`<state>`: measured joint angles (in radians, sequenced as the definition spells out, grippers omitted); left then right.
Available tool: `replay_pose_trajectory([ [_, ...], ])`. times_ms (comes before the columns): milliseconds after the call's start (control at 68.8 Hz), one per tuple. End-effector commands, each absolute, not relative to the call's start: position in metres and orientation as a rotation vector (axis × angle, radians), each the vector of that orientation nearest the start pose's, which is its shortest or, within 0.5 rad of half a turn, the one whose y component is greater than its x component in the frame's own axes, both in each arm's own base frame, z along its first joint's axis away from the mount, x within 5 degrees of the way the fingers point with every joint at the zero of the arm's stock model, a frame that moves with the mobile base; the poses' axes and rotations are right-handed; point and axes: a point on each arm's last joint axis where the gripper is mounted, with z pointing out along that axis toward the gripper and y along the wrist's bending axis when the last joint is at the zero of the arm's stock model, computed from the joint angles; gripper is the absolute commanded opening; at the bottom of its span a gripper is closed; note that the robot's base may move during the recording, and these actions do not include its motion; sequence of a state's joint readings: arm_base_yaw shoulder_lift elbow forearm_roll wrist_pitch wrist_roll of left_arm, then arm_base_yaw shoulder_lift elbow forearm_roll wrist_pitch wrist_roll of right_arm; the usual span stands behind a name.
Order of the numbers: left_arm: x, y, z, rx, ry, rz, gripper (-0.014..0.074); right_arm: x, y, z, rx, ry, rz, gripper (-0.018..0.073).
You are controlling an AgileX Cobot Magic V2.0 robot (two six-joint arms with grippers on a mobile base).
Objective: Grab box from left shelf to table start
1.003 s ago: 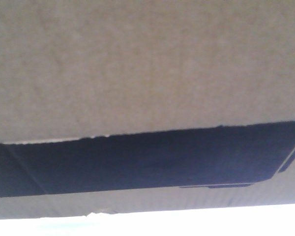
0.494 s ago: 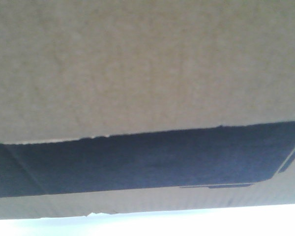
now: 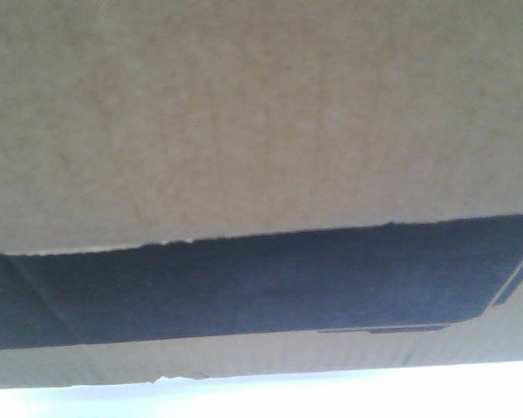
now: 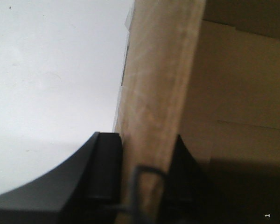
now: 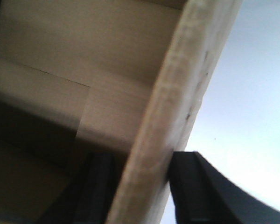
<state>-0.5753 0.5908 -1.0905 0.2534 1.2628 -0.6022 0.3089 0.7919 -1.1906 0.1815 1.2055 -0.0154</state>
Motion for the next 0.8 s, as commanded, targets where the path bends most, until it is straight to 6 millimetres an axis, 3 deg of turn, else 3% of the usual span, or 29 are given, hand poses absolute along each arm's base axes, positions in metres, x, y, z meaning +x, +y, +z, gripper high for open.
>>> replay_pose_trajectory([
  [0,0.0357,-0.0318,0.4304,0.152,2.208,-0.708,-0.0092,0.1044,0.0516,0.4476,-0.380,2.092,0.422,0.0057],
  [581,0.0358,-0.0315,0.4304,0.151,2.208,-0.704,-0.0092,0.1044,0.0516,0.4476,-0.380,2.092,0.422,0.0057],
  [785,0.0393,-0.0322,0.4359,0.141,2.134,-0.718,-0.0092,0.1044,0.0516,0.4476,-0.380,2.092,0.422,0.0057],
])
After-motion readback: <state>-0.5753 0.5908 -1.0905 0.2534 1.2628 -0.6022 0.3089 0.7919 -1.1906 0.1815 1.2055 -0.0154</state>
